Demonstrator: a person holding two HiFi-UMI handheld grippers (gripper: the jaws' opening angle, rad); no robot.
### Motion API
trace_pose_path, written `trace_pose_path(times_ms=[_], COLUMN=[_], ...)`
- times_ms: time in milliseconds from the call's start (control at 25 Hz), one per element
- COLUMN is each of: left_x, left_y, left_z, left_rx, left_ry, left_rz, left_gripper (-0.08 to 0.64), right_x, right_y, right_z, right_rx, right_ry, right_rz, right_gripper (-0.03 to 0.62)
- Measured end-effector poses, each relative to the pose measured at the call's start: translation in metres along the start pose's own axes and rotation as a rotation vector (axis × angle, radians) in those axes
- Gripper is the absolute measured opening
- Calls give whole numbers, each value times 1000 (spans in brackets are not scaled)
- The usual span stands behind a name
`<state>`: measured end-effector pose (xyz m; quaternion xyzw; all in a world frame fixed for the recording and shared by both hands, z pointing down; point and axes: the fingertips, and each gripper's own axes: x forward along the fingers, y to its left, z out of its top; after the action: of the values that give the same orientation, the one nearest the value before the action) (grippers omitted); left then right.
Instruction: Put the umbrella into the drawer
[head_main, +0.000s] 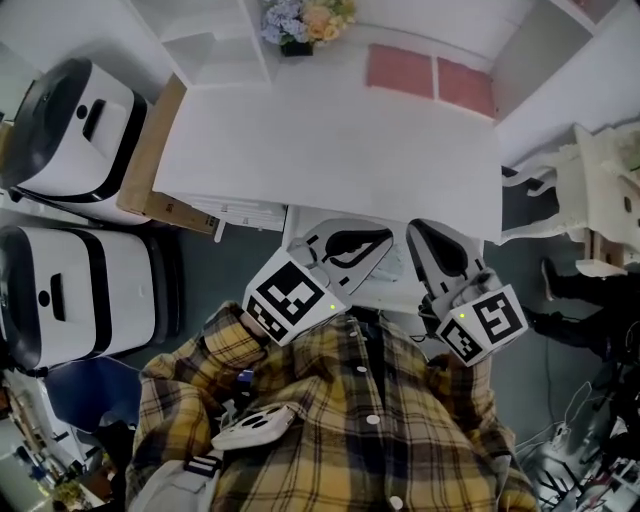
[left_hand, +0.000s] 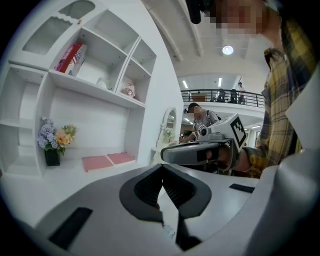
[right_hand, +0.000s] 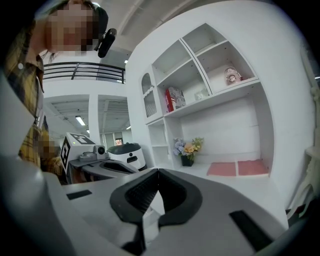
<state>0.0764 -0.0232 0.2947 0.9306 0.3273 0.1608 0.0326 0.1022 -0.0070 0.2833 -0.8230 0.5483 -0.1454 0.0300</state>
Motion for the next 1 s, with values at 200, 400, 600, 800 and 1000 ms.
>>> trace_pose_path(times_ms=[200, 400, 600, 800, 1000], left_x=[3, -1, 0, 0, 0], left_y=[-2, 4, 3, 5, 6], left_z=[3, -2, -7, -6, -10], left_rx=[15, 9, 16, 12, 15], left_ry=[-9, 8, 23, 21, 30], left_rz=[-9, -4, -10, -11, -12], left_gripper=[21, 21, 21, 21, 21], right_x=[-5, -1, 0, 2, 2], right_y=[-3, 1, 3, 4, 3], right_z=[-3, -5, -7, -8, -13], right_rx=[-9, 1, 5, 4, 8], right_ry=[8, 5, 3, 11, 30], right_rz=[-18, -18, -20, -20, -19], right_gripper=[17, 17, 17, 17, 17])
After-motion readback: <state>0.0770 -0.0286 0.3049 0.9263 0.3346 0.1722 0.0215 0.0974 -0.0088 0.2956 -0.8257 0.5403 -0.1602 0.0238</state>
